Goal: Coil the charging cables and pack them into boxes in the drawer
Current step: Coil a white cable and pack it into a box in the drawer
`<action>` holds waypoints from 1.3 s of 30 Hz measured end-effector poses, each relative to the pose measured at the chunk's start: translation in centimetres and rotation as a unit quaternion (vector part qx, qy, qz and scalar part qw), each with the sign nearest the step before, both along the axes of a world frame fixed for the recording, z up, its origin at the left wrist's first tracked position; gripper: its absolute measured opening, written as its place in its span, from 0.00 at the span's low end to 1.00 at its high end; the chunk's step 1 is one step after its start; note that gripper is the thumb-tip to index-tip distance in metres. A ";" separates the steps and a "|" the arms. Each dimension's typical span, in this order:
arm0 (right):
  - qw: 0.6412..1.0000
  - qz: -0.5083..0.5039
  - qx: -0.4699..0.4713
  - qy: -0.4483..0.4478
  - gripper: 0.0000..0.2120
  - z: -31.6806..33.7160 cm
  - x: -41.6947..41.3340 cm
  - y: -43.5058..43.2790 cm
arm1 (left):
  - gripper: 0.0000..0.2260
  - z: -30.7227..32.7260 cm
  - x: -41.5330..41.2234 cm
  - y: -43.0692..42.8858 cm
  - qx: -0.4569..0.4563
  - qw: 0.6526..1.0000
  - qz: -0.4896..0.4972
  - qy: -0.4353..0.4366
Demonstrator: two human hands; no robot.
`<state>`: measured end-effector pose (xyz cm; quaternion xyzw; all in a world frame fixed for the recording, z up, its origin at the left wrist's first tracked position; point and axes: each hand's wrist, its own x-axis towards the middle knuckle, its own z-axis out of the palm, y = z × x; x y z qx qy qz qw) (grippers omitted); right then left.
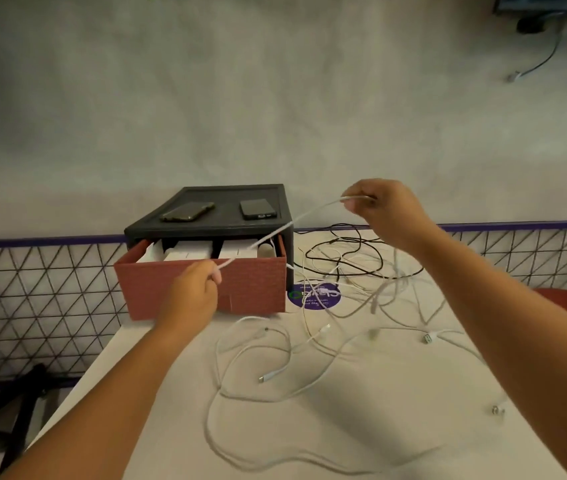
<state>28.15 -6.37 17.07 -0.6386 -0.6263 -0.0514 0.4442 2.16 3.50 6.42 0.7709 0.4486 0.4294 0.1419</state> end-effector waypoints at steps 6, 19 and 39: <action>0.956 -0.192 -0.091 -0.202 0.11 2.8 4.2 2.1 | 0.11 1.2 -1.7 1.9 -0.069 0.988 0.015 -0.135; 0.908 -0.267 -0.252 0.200 0.27 2.1 8.5 0.2 | 0.10 2.2 -4.1 3.4 -0.245 0.912 0.039 -0.325; 0.926 -0.062 -0.138 -0.345 0.16 7.1 1.4 1.5 | 0.08 3.6 -0.9 0.0 -0.239 0.938 -0.099 -0.229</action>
